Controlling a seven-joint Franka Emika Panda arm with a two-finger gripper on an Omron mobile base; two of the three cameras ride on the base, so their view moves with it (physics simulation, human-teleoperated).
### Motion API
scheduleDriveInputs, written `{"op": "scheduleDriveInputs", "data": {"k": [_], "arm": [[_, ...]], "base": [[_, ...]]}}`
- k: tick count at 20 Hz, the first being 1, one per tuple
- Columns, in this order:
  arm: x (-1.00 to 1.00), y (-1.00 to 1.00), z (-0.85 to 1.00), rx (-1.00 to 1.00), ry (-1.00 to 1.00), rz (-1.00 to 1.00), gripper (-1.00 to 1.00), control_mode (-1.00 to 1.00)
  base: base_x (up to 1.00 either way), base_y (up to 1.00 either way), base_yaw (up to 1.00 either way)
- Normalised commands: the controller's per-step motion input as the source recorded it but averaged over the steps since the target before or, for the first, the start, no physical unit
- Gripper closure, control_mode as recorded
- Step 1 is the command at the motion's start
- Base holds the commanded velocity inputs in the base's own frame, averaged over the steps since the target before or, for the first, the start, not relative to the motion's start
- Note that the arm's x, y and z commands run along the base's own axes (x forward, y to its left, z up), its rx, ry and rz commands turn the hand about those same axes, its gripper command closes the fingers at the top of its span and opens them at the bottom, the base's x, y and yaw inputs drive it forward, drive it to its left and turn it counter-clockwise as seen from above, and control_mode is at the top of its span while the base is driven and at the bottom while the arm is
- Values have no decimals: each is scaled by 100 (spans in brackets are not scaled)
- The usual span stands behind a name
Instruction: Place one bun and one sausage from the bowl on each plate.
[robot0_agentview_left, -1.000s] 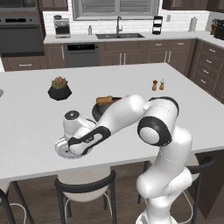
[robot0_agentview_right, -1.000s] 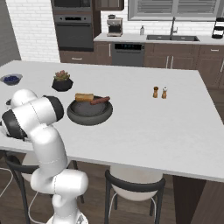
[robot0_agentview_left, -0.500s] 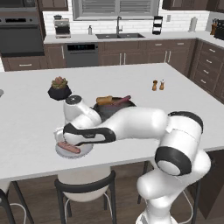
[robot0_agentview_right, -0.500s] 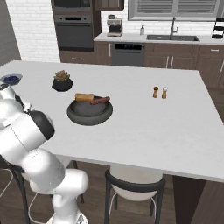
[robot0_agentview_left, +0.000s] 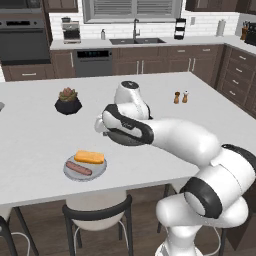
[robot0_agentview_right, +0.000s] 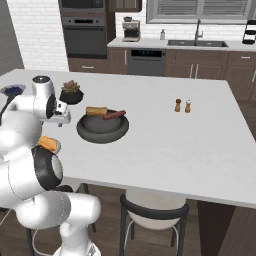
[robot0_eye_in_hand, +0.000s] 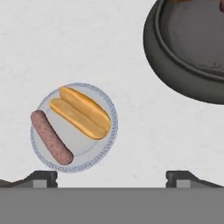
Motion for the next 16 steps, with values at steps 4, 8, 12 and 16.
{"op": "scheduleDriveInputs", "data": {"k": [4, 8, 12, 16], "arm": [[86, -100, 39, 3, 8, -21, -100, -100], [78, -100, 5, 4, 9, -36, -100, -100], [70, -90, -3, 4, 0, -33, -100, -100], [76, -61, -11, 2, 0, -32, -100, -100]], "base": [[0, 0, 0], [0, 0, 0], [0, 0, 0], [0, 0, 0]]}}
